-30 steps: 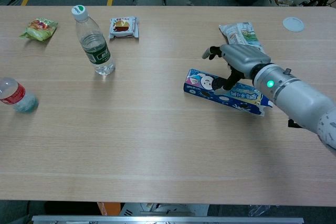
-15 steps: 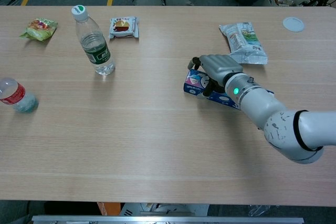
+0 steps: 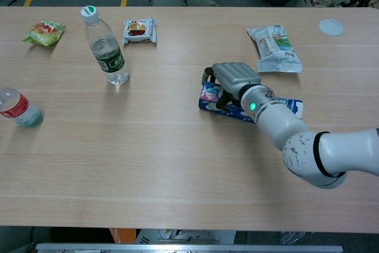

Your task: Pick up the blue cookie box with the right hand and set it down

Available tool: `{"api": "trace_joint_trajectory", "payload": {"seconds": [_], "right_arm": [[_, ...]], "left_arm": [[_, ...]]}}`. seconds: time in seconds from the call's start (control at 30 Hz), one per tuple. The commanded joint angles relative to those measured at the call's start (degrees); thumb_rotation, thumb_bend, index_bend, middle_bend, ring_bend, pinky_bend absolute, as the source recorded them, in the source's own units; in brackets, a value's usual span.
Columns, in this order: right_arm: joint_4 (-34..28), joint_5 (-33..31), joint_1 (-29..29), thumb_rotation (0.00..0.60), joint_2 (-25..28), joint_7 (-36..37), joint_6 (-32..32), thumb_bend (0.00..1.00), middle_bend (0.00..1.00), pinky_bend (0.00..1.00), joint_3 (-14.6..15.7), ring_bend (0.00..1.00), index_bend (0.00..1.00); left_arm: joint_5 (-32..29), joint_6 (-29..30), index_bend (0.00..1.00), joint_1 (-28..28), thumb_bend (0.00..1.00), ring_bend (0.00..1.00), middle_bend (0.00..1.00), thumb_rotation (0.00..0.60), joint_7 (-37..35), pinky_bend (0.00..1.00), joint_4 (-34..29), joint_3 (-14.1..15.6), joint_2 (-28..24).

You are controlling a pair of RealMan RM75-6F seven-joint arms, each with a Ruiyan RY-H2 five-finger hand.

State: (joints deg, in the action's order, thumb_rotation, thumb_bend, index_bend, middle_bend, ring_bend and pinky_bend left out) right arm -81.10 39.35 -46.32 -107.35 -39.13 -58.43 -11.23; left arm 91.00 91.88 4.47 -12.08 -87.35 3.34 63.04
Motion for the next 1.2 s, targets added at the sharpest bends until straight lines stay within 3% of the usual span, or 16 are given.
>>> {"api": "trace_joint_trajectory", "payload": {"seconds": [0.03,0.37,0.53,0.77,1.2], "right_arm": [[-1.58,1.35,0.39,0.6,1.02,0.95,-0.09,0.36,0.42,0.64,0.19,0.45,0.48],[-13.14,14.42,2.72,0.6,7.7,9.96,-3.11,0.36,0.42,0.64,-1.19,0.45,0.48],[-16.03,21.42,3.77,0.6,8.79,14.67,-5.59,0.35,0.42,0.64,-1.6,0.45,0.48],[-11.17,30.15,4.62,0.6,5.41,22.75,-7.51,0.31,0.42,0.64,-0.28,0.45,0.48],[-2.12,37.51,4.84,0.6,-0.13,30.61,-9.3,0.29,0.42,0.57,0.12,0.44,0.48]], "left_arm": [[-0.06,-0.01,0.16,0.04,0.26,0.1,0.13,0.6,-0.14,0.07,0.12,-0.03,0.04],[0.18,0.0,0.16,-0.02,0.26,0.1,0.13,0.6,-0.05,0.07,0.12,-0.14,0.18],[0.18,0.16,0.16,0.07,0.26,0.1,0.13,0.6,0.02,0.07,-0.04,-0.19,0.05],[0.08,0.19,0.16,0.19,0.26,0.1,0.13,0.6,-0.09,0.07,-0.02,-0.2,-0.15],[-0.21,-0.09,0.16,0.3,0.26,0.1,0.13,0.6,0.13,0.07,0.0,-0.23,-0.27]]}}
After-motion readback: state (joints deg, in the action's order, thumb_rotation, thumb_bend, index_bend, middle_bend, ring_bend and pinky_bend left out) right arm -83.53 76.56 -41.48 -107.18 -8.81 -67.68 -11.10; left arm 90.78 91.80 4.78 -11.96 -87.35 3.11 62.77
